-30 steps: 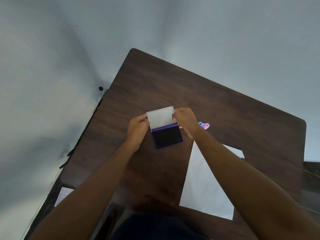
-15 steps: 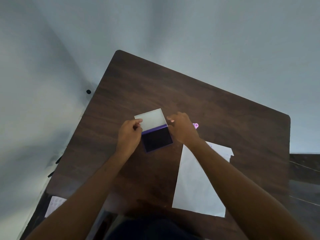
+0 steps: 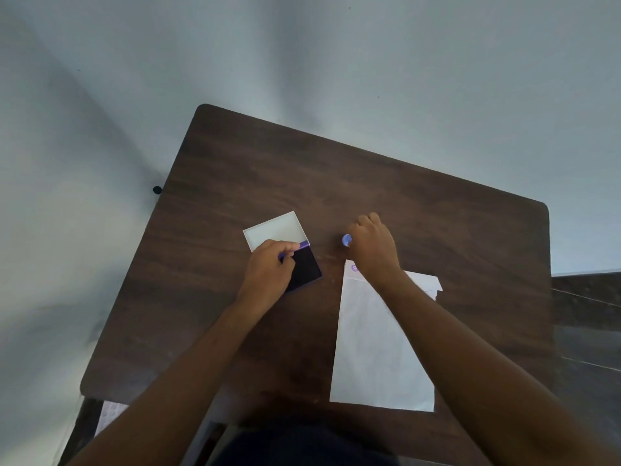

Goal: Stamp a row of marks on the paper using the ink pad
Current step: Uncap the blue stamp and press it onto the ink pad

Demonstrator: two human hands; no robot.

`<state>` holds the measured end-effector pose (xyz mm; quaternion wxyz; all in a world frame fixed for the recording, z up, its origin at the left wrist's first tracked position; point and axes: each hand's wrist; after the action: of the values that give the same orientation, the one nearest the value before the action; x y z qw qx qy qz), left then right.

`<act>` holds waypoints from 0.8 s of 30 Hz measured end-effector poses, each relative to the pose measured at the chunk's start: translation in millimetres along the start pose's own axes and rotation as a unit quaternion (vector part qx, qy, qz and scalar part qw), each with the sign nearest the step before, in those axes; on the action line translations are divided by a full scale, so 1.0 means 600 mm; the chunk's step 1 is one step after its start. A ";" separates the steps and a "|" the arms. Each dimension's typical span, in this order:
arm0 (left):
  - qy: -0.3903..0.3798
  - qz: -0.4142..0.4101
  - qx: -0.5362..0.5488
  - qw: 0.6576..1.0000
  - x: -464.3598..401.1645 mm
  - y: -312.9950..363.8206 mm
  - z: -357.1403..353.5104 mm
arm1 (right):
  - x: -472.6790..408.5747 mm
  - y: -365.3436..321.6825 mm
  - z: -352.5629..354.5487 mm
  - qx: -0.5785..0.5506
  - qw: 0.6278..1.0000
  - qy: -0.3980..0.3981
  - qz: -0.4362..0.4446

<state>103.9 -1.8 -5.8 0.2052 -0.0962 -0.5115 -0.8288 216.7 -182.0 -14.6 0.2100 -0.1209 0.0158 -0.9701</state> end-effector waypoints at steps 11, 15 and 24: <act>-0.032 -0.032 -0.045 0.998 -0.006 0.030 -0.028 | 0.012 0.009 0.004 -0.276 0.951 0.006 -0.142; -0.053 -0.010 -0.028 0.998 -0.013 0.048 -0.043 | 0.046 0.008 0.016 -0.441 0.877 0.008 -0.192; -0.043 -0.003 0.009 0.999 -0.011 0.059 -0.058 | 0.075 -0.001 0.036 -0.666 0.716 -0.105 -0.180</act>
<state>127.1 -45.2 4.7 0.1809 -0.1286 -0.5274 -0.8201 182.1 -199.7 16.9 -0.1032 -0.3310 0.6138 -0.7092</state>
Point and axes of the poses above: each hand's wrist, its own x-axis away from the middle knuckle, its own z-axis out of the back of the hand, y = z × x, and after that the axes turned 5 degrees about -y, right-handed
